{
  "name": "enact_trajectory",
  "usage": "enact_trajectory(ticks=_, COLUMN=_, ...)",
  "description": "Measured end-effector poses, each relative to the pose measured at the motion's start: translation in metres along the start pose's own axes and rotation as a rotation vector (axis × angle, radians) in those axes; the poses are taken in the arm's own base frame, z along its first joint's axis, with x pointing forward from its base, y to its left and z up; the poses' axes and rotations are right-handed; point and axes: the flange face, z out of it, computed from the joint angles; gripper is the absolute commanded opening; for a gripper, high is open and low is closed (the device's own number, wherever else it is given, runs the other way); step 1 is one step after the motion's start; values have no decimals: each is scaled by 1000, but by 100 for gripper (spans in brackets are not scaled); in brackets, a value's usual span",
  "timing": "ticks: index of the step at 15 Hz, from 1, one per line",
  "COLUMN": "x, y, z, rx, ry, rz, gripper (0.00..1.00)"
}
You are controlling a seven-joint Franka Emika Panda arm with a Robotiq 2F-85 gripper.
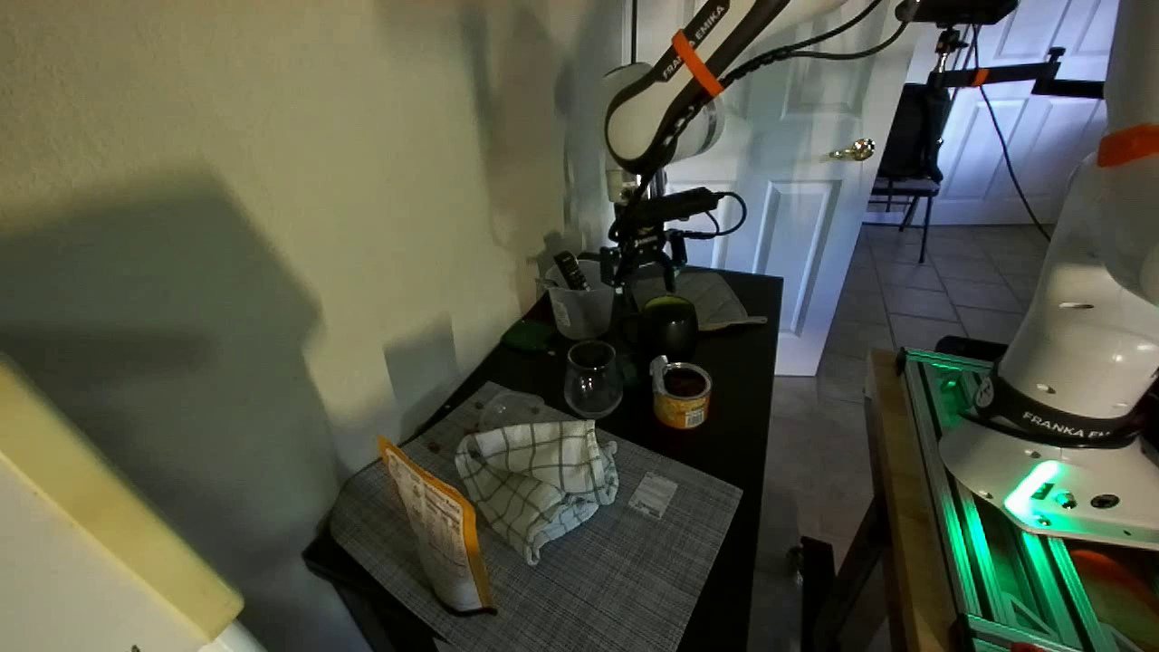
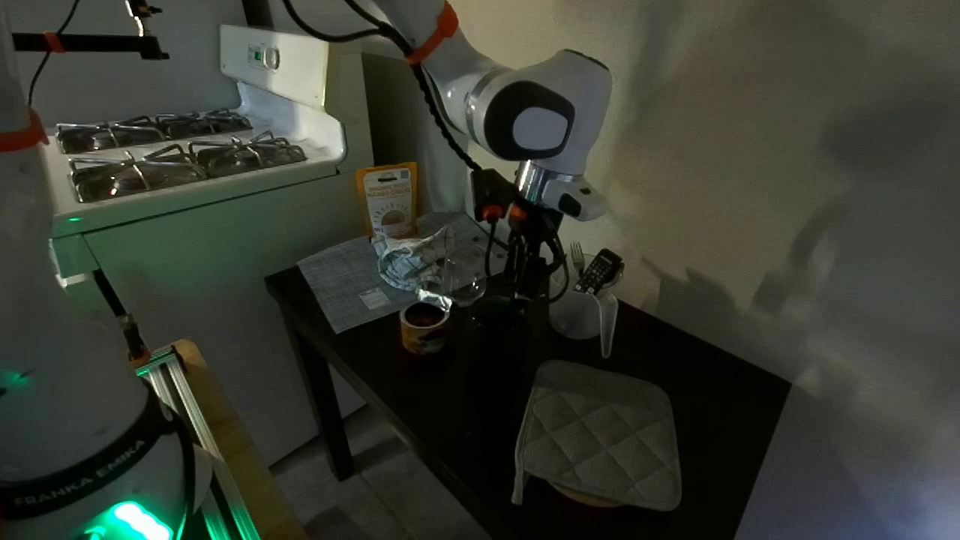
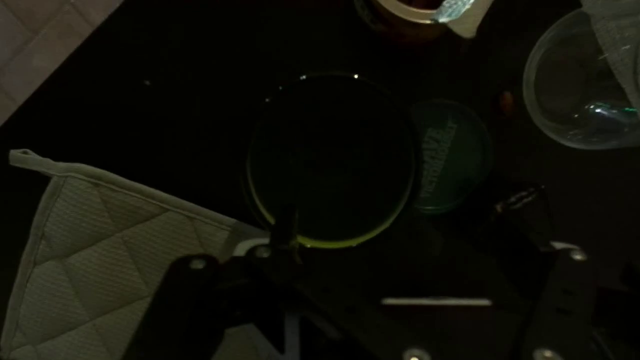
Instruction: Move the black mug to the right.
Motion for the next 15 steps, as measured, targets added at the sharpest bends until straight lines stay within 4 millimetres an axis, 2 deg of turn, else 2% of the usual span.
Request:
enact_trajectory(ticks=3, x=0, y=-12, z=23, rx=-20, ry=-13, rz=-2, gripper=98)
enact_trajectory(ticks=4, x=0, y=-16, z=27, rx=-26, ry=-18, rz=-4, gripper=81)
enact_trajectory(ticks=5, x=1, y=-19, z=32, rx=-31, ry=-22, rz=-5, gripper=73)
enact_trajectory(ticks=6, x=1, y=-22, z=35, rx=-35, ry=-26, rz=-5, gripper=70)
enact_trajectory(ticks=12, x=5, y=-35, z=52, rx=-56, ry=-38, rz=4, gripper=21)
enact_trajectory(ticks=15, x=7, y=-38, z=56, rx=-63, ry=-38, rz=7, gripper=1)
